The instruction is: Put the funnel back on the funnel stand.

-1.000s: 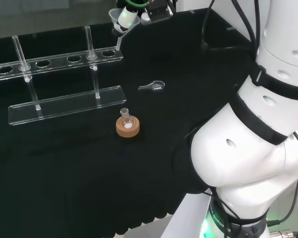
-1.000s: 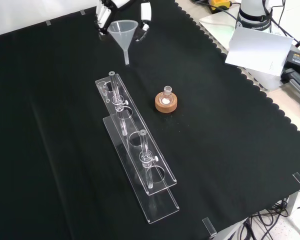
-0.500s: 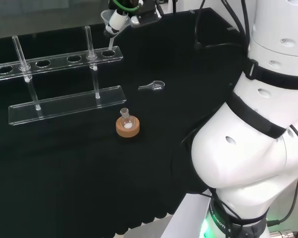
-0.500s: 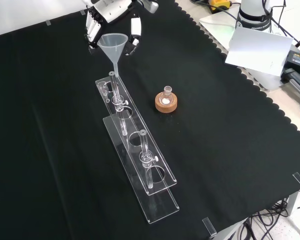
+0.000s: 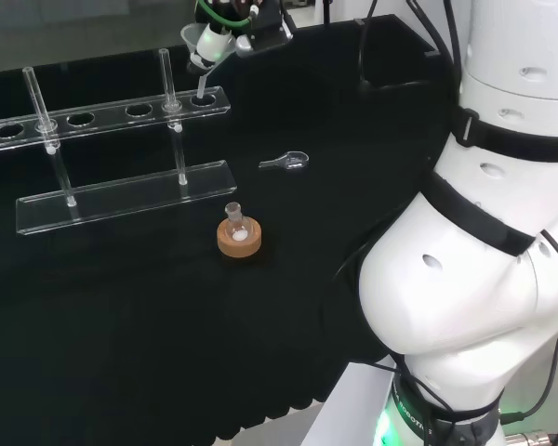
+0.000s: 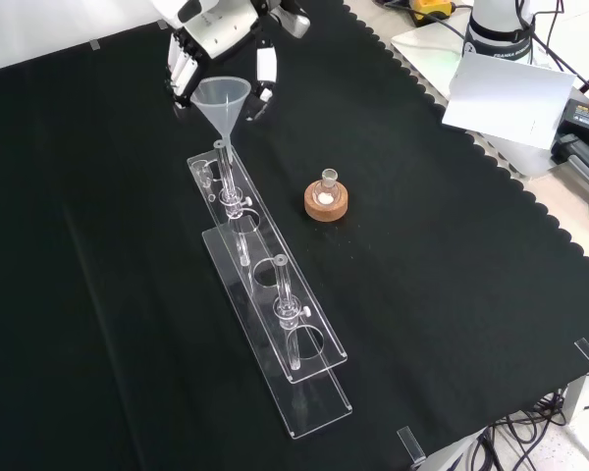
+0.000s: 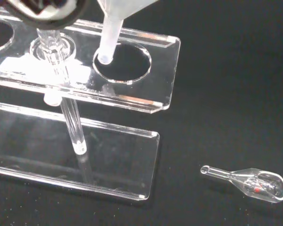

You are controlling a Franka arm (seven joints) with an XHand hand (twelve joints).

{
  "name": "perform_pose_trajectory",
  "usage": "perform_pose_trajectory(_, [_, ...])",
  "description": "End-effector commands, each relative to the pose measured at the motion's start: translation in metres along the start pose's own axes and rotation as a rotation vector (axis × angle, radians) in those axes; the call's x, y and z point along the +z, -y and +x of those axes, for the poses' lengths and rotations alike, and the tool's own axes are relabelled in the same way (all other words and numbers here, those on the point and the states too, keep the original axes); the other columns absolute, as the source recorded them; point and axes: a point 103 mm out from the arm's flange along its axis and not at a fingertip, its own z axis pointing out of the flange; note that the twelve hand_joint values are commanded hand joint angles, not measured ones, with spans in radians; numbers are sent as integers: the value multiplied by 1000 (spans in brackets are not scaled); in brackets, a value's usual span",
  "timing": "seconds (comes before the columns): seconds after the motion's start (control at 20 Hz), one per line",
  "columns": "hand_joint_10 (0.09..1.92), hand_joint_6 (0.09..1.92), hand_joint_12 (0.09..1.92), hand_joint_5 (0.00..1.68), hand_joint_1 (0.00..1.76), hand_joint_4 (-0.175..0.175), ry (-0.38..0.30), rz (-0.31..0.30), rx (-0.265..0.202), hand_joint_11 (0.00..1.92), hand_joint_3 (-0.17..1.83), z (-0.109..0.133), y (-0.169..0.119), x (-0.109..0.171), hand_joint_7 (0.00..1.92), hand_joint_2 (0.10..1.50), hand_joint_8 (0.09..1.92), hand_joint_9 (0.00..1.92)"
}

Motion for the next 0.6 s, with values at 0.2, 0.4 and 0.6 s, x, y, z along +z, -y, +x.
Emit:
perform_pose_trajectory(0.2, [288, 866, 1052, 784, 940, -74, 40, 21, 4, 884, 663, 3, -13, 13, 804, 788, 729, 1222])
perform_pose_trajectory(0.4, [287, 868, 1054, 785, 944, -74, 45, 22, 10, 884, 665, 2, -19, 15, 803, 789, 730, 1221])
perform_pose_trajectory(0.6, [286, 871, 1054, 785, 947, -74, 44, 29, 11, 884, 667, -1, -24, 19, 802, 789, 731, 1221])
